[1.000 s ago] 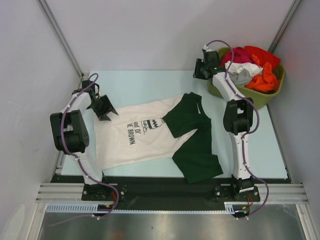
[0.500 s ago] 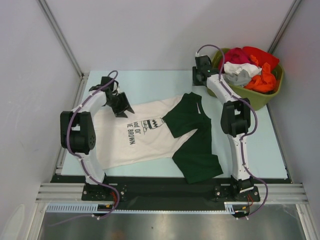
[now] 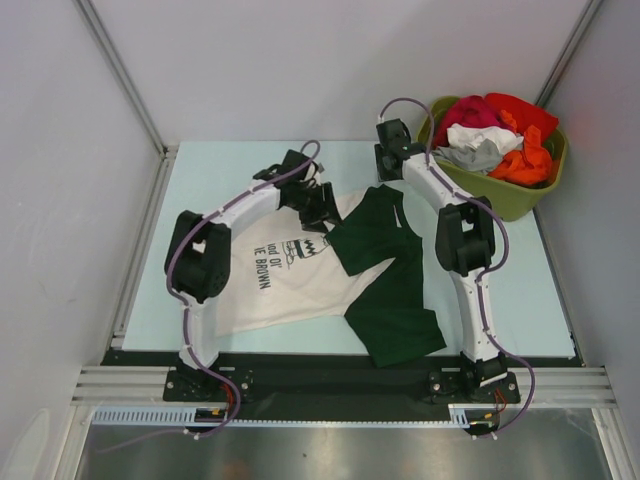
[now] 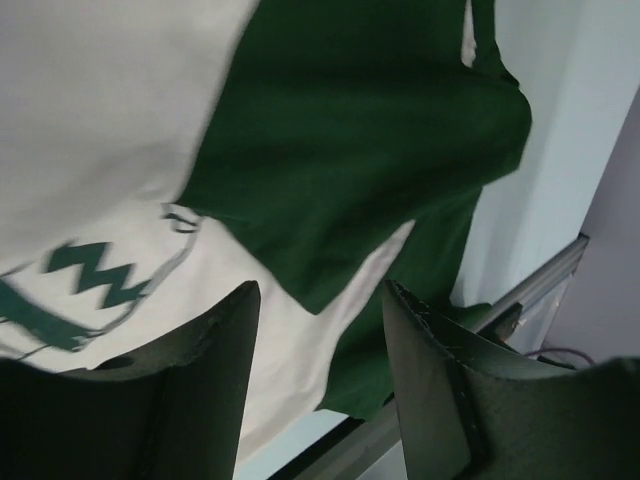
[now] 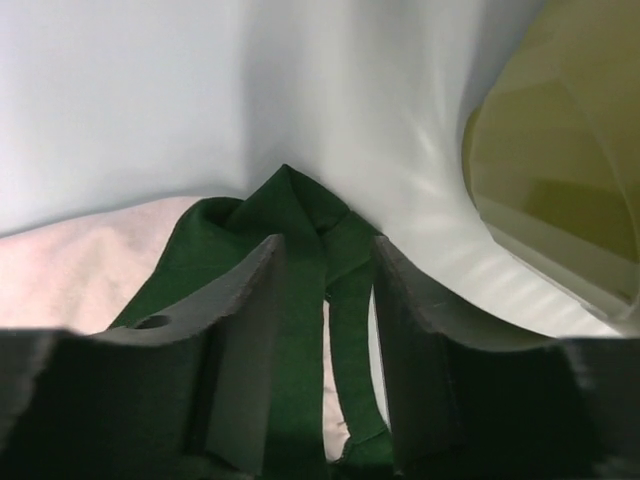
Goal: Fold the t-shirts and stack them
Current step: Fold the tshirt
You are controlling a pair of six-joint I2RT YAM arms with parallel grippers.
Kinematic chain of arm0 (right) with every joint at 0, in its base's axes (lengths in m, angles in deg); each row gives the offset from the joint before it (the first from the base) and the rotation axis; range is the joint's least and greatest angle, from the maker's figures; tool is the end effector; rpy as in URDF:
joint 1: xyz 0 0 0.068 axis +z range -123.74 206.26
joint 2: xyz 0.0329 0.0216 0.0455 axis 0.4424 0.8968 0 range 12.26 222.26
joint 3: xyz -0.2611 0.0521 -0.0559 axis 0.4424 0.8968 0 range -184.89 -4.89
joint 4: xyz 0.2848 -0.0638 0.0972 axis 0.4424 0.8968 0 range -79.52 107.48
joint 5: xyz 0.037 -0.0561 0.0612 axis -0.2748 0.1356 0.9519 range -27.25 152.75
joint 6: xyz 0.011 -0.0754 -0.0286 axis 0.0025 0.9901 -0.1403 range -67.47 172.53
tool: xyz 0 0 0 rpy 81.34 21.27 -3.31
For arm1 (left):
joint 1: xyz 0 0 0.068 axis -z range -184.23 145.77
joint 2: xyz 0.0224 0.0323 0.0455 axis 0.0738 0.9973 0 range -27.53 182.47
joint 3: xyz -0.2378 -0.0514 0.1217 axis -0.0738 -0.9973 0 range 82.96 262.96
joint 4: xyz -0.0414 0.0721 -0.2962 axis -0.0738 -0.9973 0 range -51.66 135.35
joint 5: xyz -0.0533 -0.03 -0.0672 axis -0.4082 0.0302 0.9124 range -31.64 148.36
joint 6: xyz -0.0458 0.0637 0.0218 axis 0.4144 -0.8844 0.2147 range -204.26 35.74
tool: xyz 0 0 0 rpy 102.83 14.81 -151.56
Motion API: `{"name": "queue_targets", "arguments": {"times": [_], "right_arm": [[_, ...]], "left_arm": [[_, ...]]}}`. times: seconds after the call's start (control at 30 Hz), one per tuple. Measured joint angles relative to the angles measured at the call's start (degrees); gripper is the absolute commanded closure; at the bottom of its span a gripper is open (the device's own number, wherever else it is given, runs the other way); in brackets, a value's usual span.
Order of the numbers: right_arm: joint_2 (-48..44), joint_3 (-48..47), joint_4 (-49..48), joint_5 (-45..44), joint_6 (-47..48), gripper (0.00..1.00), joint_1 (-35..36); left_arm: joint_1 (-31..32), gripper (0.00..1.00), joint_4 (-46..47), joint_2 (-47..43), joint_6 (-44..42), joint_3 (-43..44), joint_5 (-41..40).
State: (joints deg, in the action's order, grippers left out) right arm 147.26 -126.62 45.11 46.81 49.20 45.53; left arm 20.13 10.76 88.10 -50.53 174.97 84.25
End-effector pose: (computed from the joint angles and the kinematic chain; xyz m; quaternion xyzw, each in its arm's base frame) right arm 0.5736 0.1800 0.1853 -0.0788 0.9222 -0.0572 0.3742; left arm 0.4423 -0.2341 0.1711 -0.0155 0.9392 -0.3179 0.1288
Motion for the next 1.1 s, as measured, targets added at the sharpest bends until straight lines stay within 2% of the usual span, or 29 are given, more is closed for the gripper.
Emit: {"name": "queue_targets", "arguments": {"times": [0.13,0.3,0.43,0.47,1.1], "right_arm": [[0.00,0.02,0.48,-0.52,0.46,0.74,0.72],[0.00,0.13,0.70,-1.90,0.39,0.78,2.40],[0.02,0.96,-0.15,-3.72,0.96,0.94,3.30],[0.11,1.25,-0.48,-4.20,1.31,0.96,3.32],[6.60,0.24,-2.86,-7.21,5.92,1.00,3.58]], "left_arm": [[3.58,0.44,0.59,1.01,1.44,0.50,1.90],[3.17,0.44,0.72,1.01,2.34,0.50,2.38],[2.71,0.44,1.25,0.74,2.34,-0.28,2.36],[2.64,0.44,1.25,0.57,2.36,-0.79,2.36],[2.49,0.44,1.05,-1.77,2.27,-4.15,2.62]]}}
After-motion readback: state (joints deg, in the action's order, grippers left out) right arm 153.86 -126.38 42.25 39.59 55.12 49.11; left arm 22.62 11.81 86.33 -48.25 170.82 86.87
